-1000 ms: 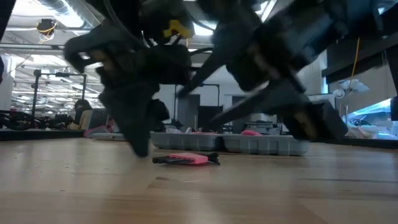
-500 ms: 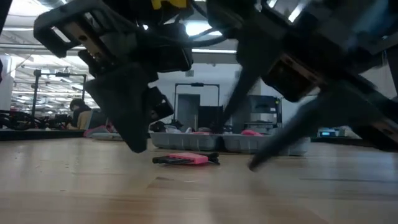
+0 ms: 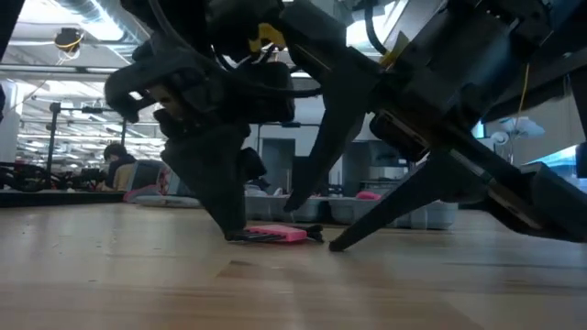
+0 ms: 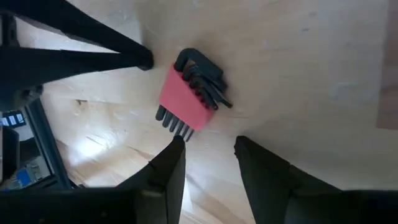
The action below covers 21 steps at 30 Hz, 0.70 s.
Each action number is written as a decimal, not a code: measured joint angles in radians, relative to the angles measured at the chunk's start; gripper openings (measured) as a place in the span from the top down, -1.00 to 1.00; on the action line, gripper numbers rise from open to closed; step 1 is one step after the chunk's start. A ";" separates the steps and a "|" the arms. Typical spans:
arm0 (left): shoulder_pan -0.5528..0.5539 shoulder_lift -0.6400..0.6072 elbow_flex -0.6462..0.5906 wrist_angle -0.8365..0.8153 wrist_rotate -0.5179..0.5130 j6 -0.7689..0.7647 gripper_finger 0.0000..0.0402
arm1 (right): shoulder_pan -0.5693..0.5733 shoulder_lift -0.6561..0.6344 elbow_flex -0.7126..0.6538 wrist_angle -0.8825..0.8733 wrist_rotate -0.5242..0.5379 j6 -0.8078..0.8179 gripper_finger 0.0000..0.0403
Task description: Prefit tool cases
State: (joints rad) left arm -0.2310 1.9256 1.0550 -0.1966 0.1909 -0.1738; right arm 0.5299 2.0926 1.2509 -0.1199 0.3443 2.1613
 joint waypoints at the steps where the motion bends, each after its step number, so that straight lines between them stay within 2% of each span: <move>1: -0.002 0.013 0.000 0.013 0.021 -0.012 1.00 | -0.001 0.008 0.001 0.013 -0.002 0.000 0.30; 9: -0.031 0.068 0.005 0.058 0.052 -0.122 1.00 | -0.018 0.025 0.003 0.015 -0.006 0.000 0.30; 12: -0.036 0.069 0.003 0.081 0.057 -0.171 1.00 | -0.032 0.031 0.003 0.016 -0.047 0.000 0.30; 21: -0.054 0.070 0.002 0.093 0.017 -0.245 1.00 | -0.041 0.042 0.002 0.030 -0.026 -0.003 0.30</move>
State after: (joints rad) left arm -0.2851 1.9961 1.0573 -0.1040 0.2081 -0.4189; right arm 0.4892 2.1342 1.2530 -0.0902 0.3185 2.1582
